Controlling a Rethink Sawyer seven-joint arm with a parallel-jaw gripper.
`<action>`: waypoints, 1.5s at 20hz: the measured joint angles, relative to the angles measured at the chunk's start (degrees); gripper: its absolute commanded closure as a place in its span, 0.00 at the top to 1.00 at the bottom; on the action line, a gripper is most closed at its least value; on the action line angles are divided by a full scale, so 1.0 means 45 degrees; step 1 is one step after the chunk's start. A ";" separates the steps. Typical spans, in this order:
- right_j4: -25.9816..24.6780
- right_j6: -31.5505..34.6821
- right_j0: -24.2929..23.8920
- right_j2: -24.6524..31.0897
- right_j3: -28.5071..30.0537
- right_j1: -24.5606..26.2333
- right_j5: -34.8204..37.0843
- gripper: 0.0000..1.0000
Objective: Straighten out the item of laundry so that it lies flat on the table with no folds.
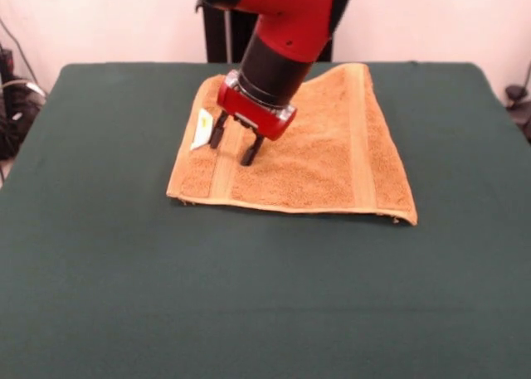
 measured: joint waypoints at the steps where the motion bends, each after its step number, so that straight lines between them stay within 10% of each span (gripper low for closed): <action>1: -0.0058 0.0000 0.0198 -0.0168 -0.0081 0.0080 -0.0008 1.00; 16: -0.2010 0.0000 0.2382 -0.1943 -0.1035 0.1207 -0.0581 1.00; 30: -0.3545 0.0000 0.1764 -0.3189 -0.2352 0.2156 -0.2701 1.00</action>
